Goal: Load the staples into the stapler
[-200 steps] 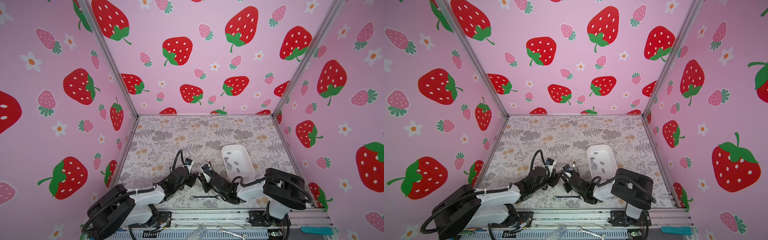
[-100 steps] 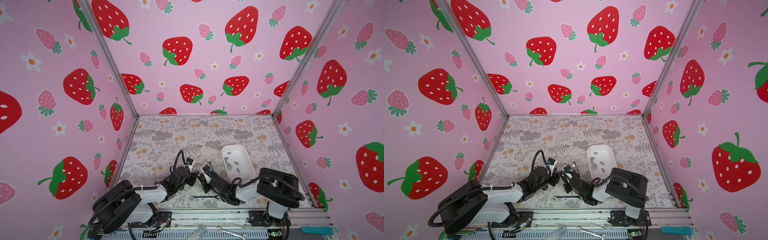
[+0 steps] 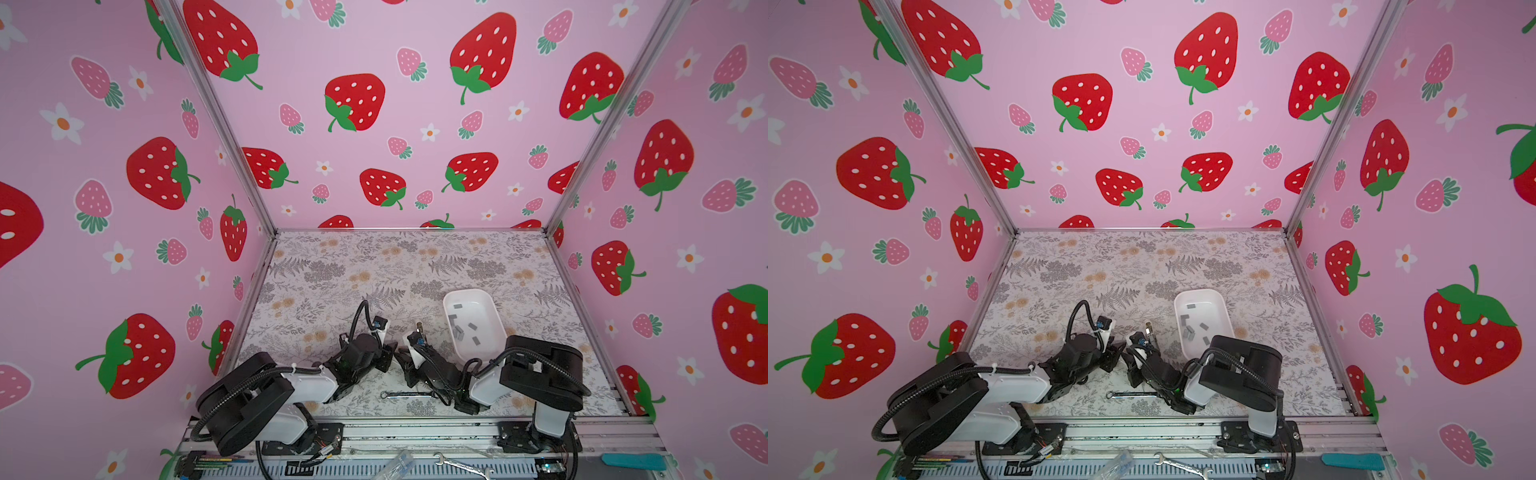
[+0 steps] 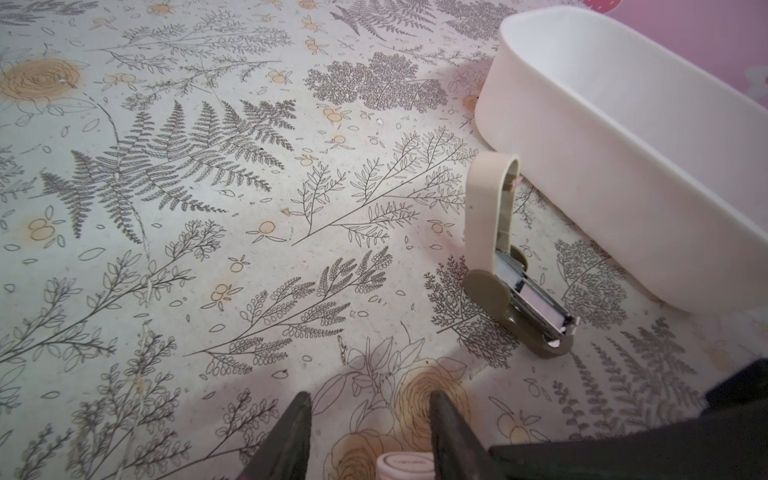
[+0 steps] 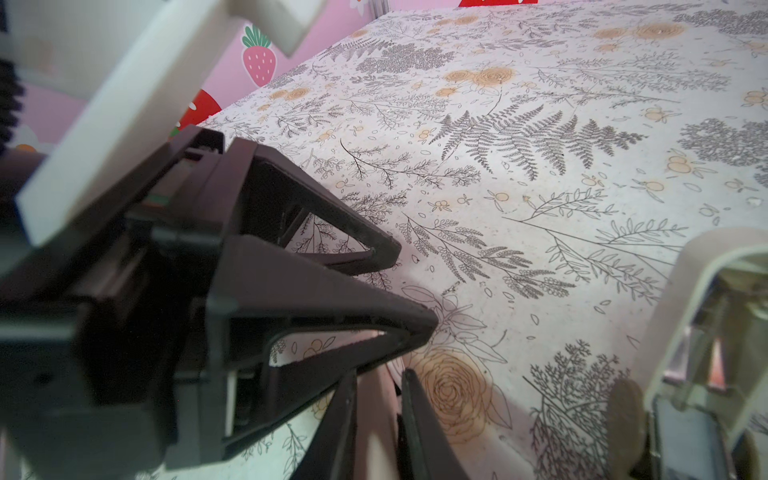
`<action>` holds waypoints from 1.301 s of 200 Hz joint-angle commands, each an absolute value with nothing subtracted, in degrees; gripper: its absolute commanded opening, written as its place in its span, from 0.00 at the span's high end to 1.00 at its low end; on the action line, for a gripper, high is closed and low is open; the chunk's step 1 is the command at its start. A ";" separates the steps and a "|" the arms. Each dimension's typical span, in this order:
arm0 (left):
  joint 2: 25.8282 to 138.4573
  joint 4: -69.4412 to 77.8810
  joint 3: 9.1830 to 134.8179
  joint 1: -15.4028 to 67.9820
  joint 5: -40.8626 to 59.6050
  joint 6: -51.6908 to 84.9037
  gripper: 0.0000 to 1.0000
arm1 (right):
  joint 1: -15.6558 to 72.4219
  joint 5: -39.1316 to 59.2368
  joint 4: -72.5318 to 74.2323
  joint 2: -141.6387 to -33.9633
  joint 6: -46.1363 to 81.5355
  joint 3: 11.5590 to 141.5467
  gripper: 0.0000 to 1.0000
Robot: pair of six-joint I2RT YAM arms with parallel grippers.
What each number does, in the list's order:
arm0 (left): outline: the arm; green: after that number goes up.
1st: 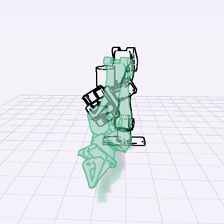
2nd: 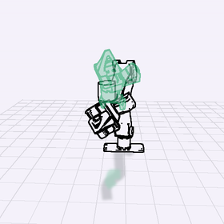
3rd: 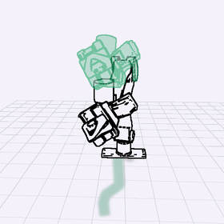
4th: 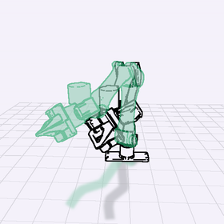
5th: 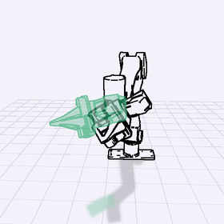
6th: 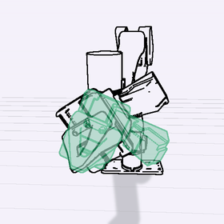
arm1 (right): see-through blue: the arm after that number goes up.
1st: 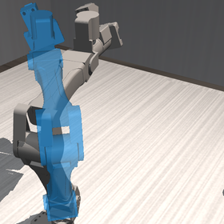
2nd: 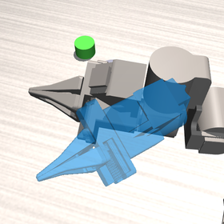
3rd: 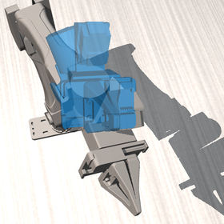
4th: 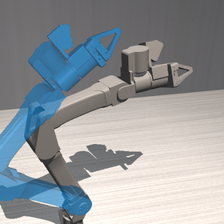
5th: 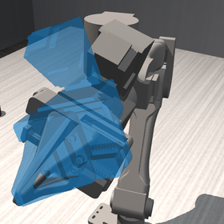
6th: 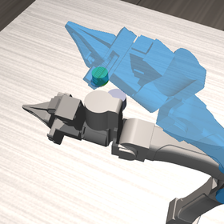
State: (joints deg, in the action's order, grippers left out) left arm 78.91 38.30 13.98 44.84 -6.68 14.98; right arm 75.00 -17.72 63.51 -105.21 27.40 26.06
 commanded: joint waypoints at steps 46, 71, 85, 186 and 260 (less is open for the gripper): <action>72.98 27.03 19.08 45.35 -7.97 14.29 0.49 | 75.34 -18.90 45.11 -95.86 25.08 29.42 0.73; 70.27 25.73 18.81 45.35 -8.30 14.27 0.49 | 75.32 -18.19 44.16 -93.82 24.79 29.52 0.73; 68.82 25.58 18.09 45.36 -8.26 14.50 0.48 | 75.32 -18.16 44.33 -93.52 25.13 29.12 0.72; 71.31 31.82 12.65 45.62 -6.06 15.57 0.51 | 75.32 -16.79 48.89 -101.38 27.55 27.21 0.75; 79.18 37.85 12.66 46.23 -6.85 15.08 0.52 | 75.41 -16.75 54.09 -106.99 29.23 23.60 0.77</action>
State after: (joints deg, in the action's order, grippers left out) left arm 76.75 37.17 12.82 45.58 -6.55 15.44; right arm 74.94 -18.15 58.57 -102.59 28.08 26.24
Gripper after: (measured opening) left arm 0.482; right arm 0.231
